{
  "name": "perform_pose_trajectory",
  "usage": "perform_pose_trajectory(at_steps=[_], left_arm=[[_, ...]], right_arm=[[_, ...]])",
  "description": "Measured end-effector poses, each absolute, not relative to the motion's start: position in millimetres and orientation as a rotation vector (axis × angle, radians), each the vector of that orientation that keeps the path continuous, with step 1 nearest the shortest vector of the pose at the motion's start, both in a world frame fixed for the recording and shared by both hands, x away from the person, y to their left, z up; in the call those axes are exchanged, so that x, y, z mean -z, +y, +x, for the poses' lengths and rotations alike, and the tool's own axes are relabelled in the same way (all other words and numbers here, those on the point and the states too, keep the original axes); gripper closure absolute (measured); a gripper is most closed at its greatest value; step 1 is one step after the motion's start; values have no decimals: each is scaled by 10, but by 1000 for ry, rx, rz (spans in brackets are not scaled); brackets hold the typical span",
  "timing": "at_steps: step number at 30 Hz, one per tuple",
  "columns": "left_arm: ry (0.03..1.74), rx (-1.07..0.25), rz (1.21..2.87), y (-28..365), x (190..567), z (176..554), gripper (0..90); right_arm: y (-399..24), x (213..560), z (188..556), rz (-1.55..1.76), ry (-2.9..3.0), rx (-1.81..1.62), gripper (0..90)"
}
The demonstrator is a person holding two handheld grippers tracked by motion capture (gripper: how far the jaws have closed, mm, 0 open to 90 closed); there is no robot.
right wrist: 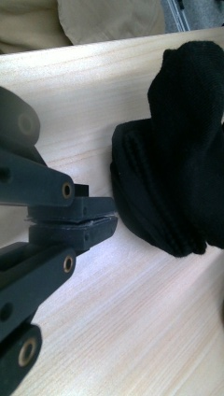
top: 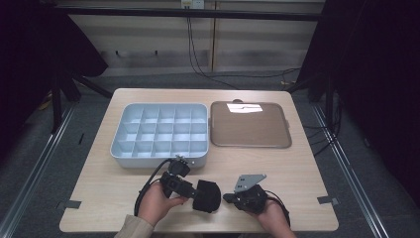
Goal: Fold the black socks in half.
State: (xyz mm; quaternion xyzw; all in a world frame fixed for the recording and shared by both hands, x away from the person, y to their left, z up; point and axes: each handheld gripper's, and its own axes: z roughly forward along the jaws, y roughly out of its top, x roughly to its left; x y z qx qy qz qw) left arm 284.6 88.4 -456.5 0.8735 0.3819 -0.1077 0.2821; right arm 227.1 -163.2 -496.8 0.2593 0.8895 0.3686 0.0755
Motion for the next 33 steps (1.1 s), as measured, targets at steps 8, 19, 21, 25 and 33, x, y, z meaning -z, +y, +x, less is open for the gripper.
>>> perform_pose_trajectory(at_steps=[8, 19, 21, 25, 33], left_arm=[[1040, 306, 2329, 871, 4608, 2835, 351], [1050, 330, 2325, 843, 4648, 2841, 355], [1055, 340, 2311, 828, 4660, 2837, 355], [1058, 359, 2306, 796, 4690, 2838, 355], [1058, 365, 2312, 744, 4700, 2838, 357]], right_arm=[[-1585, 4979, 2262, 757, 2683, -1106, 900], [-1540, 4987, 2252, 752, 2685, -1126, 900], [-1538, 4987, 2251, 751, 2685, -1125, 900], [-1529, 4988, 2250, 738, 2683, -1123, 900], [-1517, 4990, 2245, 727, 2686, -1121, 900]])
